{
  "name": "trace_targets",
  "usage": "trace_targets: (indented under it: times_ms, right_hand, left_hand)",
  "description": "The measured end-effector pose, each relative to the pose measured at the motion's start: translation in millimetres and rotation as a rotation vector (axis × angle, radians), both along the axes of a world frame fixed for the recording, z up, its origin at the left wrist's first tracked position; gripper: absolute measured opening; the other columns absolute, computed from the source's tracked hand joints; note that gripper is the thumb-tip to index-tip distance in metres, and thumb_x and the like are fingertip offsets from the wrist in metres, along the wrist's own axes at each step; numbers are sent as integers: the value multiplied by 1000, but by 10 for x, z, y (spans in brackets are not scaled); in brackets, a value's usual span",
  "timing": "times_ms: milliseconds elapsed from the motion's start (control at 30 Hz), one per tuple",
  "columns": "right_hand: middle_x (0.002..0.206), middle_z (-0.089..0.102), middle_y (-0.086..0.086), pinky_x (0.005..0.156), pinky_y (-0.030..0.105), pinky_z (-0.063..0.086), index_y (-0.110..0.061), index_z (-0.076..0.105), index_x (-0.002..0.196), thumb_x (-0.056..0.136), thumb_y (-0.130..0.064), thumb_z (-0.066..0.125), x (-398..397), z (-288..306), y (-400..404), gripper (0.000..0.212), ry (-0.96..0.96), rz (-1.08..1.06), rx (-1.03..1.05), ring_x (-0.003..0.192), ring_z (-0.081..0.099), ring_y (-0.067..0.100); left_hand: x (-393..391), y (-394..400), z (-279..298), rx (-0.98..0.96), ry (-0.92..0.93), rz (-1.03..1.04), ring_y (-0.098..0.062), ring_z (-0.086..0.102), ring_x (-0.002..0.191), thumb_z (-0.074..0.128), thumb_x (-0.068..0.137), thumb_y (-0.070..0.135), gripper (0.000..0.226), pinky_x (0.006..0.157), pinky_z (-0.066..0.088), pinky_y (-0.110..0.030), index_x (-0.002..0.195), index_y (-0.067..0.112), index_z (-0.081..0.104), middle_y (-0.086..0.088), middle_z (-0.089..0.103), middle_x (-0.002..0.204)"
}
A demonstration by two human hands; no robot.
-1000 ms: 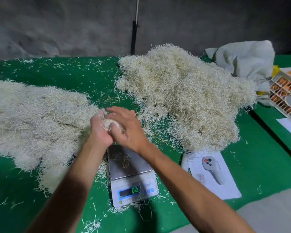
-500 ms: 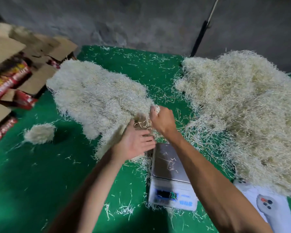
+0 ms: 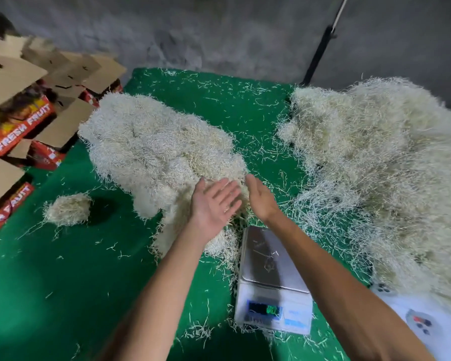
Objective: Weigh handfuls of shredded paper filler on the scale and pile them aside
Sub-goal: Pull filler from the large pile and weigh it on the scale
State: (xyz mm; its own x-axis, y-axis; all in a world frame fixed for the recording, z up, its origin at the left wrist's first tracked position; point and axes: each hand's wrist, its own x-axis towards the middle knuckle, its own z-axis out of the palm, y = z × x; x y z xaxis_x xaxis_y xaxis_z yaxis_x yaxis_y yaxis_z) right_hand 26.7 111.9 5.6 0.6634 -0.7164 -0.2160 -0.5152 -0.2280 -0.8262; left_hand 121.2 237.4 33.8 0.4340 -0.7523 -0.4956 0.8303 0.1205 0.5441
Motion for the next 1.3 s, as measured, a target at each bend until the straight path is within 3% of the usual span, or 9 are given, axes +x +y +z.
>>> trace_targets:
  times_ms: [133,367,533,633,733,800,933,1067,1300]
  right_hand:
    - [150,51,12,94,15,32,-12,44,147,106,-63,18,-639,-58,-469,70,-17,-111,-60,136,50,27]
    - [163,36,10,119,56,32,-21,29,159,107,-56,35,-1700,-286,-1396,63,77,-251,-26,146,39,33]
    - [161,37,13,115,49,35,-19,30,158,107,-45,46,-2015,-423,-1985,60,115,-250,-16,141,46,32]
    - [155,45,11,118,52,37,-16,50,145,106,-38,51,-2040,-528,-2316,45,167,-245,-144,140,46,29]
    - [153,46,12,119,50,36,-17,42,150,99,-37,62,-1995,-716,-2543,57,281,-197,-217,138,46,30]
    - [138,55,12,112,43,47,-14,47,142,96,-25,67,-1941,-862,-2597,51,286,-174,-140,124,56,27]
    - [99,63,5,61,18,55,-10,58,114,96,-4,57,-1833,-1083,-2543,19,195,-232,-17,83,68,19]
    - [91,70,4,56,22,57,-12,64,116,100,-13,54,-1781,-1136,-2454,19,-3,-351,88,72,72,14]
    - [96,64,-3,62,21,56,-21,59,115,101,-37,52,-1876,-857,-2345,22,-65,-418,50,74,61,7]
  left_hand:
    - [-490,-657,-25,22,-37,-211,-26,62,124,27,99,71,75,114,39,-49,141,16,54,-9,68,131]
    - [-1258,-1863,-247,85,-69,-477,-28,50,135,27,98,73,75,119,30,-53,149,21,46,-8,57,146]
    - [-1536,-2623,-392,190,-176,-543,-27,45,139,31,98,72,72,119,28,-55,152,25,42,-6,47,152]
    - [-1644,-3024,-490,297,-462,-566,-24,44,137,42,96,65,68,118,32,-47,152,26,39,-4,41,157]
    - [-1675,-3275,-699,465,-939,-540,-15,45,129,54,102,43,52,106,40,-42,151,34,40,0,39,158]
    - [-1657,-3377,-876,501,-1049,-597,-17,42,136,56,102,34,55,108,39,-47,153,36,37,2,36,159]
    - [-1714,-3505,-1127,491,-918,-677,-19,53,128,52,104,30,50,112,36,-51,152,34,40,1,37,158]
    - [-1793,-3528,-1247,511,-754,-625,-24,58,121,56,102,32,40,99,51,-39,141,27,53,-6,52,147]
    - [-1766,-3432,-1077,606,-528,-576,-32,40,142,45,104,45,52,117,29,-54,148,17,44,-14,39,156]
